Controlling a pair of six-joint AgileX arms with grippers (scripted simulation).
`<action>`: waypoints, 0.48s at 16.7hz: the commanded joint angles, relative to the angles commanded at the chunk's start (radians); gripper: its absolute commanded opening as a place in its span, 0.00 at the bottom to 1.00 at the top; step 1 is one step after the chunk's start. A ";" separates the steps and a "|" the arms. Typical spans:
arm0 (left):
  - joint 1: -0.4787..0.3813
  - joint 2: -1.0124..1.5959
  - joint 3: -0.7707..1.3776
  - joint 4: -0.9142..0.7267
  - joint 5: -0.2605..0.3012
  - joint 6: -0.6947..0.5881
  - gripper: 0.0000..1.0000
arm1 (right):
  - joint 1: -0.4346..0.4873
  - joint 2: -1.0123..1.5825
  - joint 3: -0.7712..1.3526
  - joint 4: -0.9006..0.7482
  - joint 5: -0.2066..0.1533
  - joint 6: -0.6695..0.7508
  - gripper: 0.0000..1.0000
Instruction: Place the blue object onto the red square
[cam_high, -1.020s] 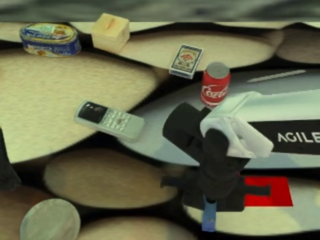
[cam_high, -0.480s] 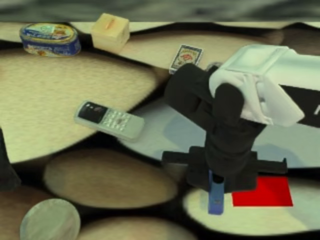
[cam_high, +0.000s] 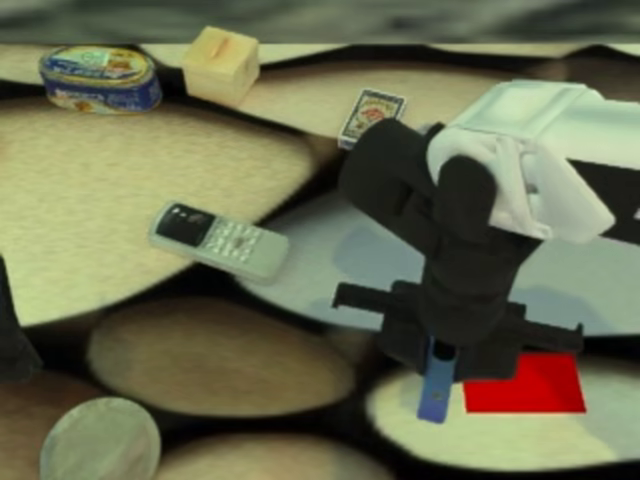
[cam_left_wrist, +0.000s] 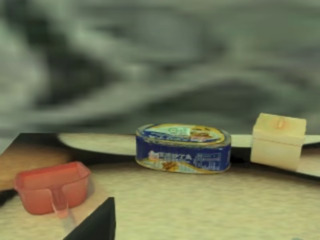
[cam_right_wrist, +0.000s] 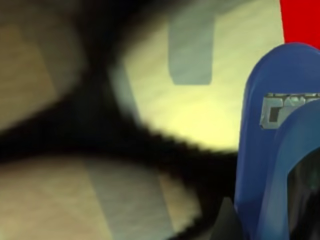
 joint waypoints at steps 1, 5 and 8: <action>0.000 0.000 0.000 0.000 0.000 0.000 1.00 | -0.014 -0.003 -0.001 -0.004 0.000 0.054 0.00; 0.000 0.000 0.000 0.000 0.000 0.000 1.00 | -0.094 -0.024 -0.019 -0.018 -0.001 0.362 0.00; 0.000 0.000 0.000 0.000 0.000 0.000 1.00 | -0.160 -0.044 -0.040 -0.030 -0.001 0.631 0.00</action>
